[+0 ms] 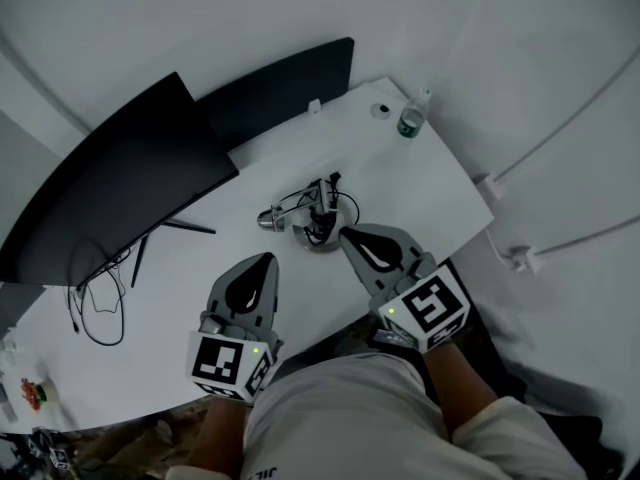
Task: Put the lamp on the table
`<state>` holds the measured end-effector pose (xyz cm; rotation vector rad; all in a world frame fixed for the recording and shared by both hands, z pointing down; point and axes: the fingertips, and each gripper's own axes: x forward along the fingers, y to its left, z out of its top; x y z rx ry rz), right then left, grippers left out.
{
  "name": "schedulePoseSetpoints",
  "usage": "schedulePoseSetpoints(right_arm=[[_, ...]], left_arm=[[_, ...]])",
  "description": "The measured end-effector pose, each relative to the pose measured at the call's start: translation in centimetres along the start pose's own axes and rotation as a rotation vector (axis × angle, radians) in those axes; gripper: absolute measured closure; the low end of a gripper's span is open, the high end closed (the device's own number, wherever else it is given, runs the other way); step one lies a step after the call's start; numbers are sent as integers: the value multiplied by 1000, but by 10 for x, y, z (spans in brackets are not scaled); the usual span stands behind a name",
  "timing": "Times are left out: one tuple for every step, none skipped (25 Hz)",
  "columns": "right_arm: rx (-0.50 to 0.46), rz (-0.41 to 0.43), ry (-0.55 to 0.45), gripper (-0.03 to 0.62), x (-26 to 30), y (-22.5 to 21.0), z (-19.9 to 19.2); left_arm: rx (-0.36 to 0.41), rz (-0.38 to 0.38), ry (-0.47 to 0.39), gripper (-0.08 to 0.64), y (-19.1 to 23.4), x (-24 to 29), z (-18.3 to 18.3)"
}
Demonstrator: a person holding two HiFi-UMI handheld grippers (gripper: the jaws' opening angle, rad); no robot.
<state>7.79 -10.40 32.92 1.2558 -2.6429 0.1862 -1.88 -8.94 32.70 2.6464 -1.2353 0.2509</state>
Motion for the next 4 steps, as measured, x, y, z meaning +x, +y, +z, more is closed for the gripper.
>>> schedulePoseSetpoints(right_arm=[[-3,4,1,561,1,0,0],[-6,9,2,561,2,0,1],[-9,13,2,561,2,1,1],[-12,18,3,561,3,1,1]], left_arm=[[-1,1,1,558,0,1,0],[-3,4,3,558,1,1,0],[-5,7,5,558,1,2,1],[-8,9,7,558,1,2,1]])
